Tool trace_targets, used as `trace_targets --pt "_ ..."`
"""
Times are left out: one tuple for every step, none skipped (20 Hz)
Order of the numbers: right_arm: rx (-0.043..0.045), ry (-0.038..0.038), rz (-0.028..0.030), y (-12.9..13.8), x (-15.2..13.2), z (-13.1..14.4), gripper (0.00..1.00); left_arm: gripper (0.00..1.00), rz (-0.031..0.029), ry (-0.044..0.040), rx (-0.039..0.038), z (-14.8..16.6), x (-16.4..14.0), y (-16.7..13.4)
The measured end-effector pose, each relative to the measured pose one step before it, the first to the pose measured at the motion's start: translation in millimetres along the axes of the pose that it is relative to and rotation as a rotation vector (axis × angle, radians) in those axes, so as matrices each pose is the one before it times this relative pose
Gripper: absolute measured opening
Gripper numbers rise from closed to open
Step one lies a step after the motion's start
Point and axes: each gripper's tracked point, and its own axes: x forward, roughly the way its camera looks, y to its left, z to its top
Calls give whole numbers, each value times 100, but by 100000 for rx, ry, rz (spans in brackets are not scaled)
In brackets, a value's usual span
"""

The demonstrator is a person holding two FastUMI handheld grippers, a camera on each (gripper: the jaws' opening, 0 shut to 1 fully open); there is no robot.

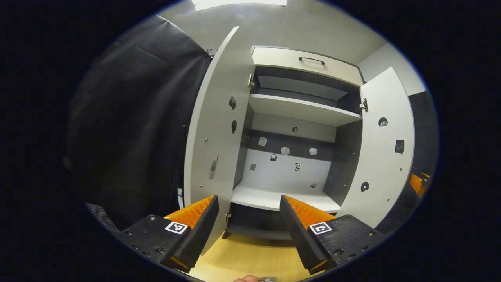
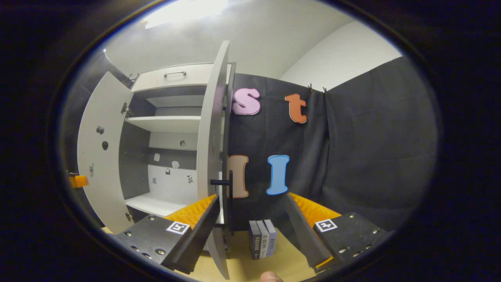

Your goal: Grasp the bottle in the cabinet with the left hand and place it on the coaster, then close the right door with the right hand and the left door with the left hand.

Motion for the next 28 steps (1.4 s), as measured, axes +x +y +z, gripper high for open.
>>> trace_targets --pt "296 805 596 295 235 -422 100 97 1275 257 526 -119 -117 560" --pt "518 963 596 190 165 -275 97 97 1428 451 437 -172 -109 573" --pt "689 755 327 183 47 -202 97 97 1090 199 278 -96 -82 512" --pt "197 397 -457 11 155 -96 97 97 872 -68 -59 -54 74 287" --pt "96 -143 521 -2 8 -110 98 96 653 400 -393 -81 30 239" --pt "125 254 1239 255 127 31 98 97 193 547 -742 -206 77 76" --pt "324 743 1713 277 60 11 93 96 -498 221 -1127 -49 149 -155" --pt "926 890 1495 296 114 -56 98 96 -962 280 -1186 -78 302 -336" --pt "1321 956 993 187 -4 -169 98 96 -1157 545 -875 -186 218 -369" --pt "1111 526 743 286 -62 -25 98 96 -1045 534 -211 -193 298 -379" --pt "492 200 589 210 -1 -101 98 97 -929 -91 261 -56 300 -424" --pt "-36 130 426 358 -29 35 98 97 -1128 -173 446 4 351 -482" --pt "-497 41 513 343 29 -89 98 97 -1578 110 524 -97 257 -631" --pt "-682 -36 549 413 30 112 98 96 -1791 104 730 -47 157 -557" --pt "-557 24 819 352 27 -37 98 97 -1401 23 1057 63 162 -442" --pt "-300 63 1274 583 40 92 98 97 -837 -234 1307 64 255 -138" --pt "115 133 1705 655 60 -128 98 96 -341 -396 1311 139 152 -59" --pt "703 216 2237 924 189 -50 98 97 0 -361 1166 99 148 -2" --pt "724 245 2037 630 251 -184 98 96 -7 -467 684 119 79 136" --pt "763 347 2322 798 245 -92 98 96 -108 -420 284 16 20 75" --pt "581 427 2165 910 222 -199 98 96 39 -201 0 -12 -7 177" --pt "343 146 2047 854 381 -85 98 97 70 135 -100 -107 78 230" --pt "177 -102 2075 851 275 -30 98 97 267 292 -85 -117 -22 335" --pt "615 -312 1538 742 314 -83 98 96 567 346 92 -103 -5 444" --pt "970 326 1557 570 473 -287 98 96 1199 293 130 -147 -41 593" --pt "942 1196 1064 484 472 -414 98 97 1262 89 -68 -81 -56 532" --pt "778 852 1445 377 430 -325 93 97 862 2 -235 -7 -180 475" --pt "936 220 1748 535 383 -59 98 97 743 15 -286 -63 -161 344"
